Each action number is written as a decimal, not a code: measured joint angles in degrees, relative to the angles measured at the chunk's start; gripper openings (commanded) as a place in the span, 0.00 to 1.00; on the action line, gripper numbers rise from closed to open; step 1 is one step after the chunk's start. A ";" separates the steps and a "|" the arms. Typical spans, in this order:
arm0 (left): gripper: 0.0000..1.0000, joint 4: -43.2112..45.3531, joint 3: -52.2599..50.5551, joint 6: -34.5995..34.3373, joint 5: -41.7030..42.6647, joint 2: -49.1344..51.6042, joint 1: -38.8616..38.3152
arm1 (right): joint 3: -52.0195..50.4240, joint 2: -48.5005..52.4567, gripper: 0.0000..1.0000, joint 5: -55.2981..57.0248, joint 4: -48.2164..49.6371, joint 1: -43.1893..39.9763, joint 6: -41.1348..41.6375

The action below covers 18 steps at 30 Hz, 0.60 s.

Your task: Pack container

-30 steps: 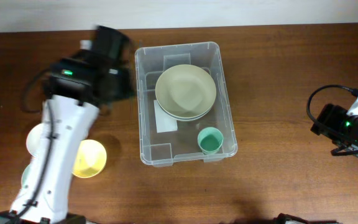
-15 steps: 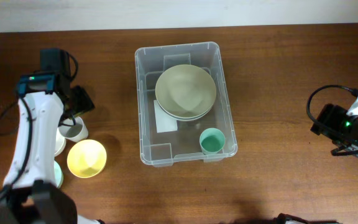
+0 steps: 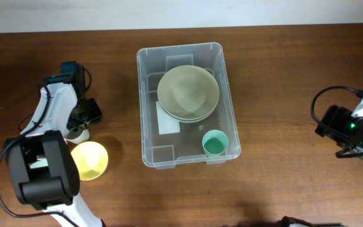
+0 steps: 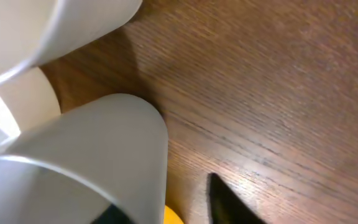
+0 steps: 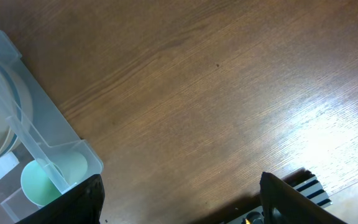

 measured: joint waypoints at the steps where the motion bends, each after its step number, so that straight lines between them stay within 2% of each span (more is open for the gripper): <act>1: 0.10 0.22 0.00 0.13 0.11 0.02 0.00 | 0.00 0.00 0.76 0.00 0.02 0.00 -0.02; 3: 0.01 0.37 0.00 0.50 0.37 0.02 0.00 | 0.00 0.00 0.76 0.00 0.00 0.00 0.00; 8: 0.01 -0.33 0.83 0.52 2.25 0.09 0.00 | 0.00 0.00 0.76 0.00 0.00 0.00 -0.02; 12: 0.00 -4.46 5.88 0.76 3.58 0.15 -1.16 | 0.00 0.02 0.76 0.00 0.00 0.00 -0.13; 18: 0.00 -10.25 16.06 1.40 4.04 -1.81 -8.81 | 0.00 0.00 0.76 0.00 0.02 0.00 -0.15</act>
